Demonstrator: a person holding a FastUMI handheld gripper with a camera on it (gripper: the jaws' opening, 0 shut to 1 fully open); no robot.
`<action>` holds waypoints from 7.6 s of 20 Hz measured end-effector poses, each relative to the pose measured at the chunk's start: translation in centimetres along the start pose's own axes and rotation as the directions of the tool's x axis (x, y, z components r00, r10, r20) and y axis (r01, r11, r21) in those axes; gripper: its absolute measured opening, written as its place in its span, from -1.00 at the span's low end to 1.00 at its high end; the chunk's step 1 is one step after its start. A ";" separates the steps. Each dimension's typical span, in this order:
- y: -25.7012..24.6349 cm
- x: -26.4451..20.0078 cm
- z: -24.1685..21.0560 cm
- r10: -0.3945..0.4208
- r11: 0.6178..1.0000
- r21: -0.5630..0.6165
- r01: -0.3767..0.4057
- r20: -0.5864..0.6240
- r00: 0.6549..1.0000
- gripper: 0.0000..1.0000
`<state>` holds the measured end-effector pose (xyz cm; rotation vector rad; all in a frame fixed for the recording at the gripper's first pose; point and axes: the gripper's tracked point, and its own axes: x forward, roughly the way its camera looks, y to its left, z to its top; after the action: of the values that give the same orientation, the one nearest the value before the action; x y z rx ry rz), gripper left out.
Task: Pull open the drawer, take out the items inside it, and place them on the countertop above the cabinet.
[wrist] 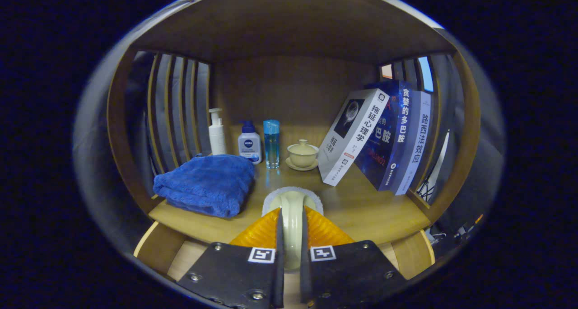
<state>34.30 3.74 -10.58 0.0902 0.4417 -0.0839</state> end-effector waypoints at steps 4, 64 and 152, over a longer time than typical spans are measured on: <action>-0.6 1.9 0.5 -0.023 1.000 0.013 0.022 0.021 1.000 -0.72; 0.5 -19.7 -17.2 -0.041 0.998 0.048 0.035 0.130 0.991 0.93; -15.2 -28.3 -4.5 -0.169 0.985 0.043 0.167 0.415 0.894 0.93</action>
<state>5.37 -9.14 -3.48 0.0380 0.0176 -0.2704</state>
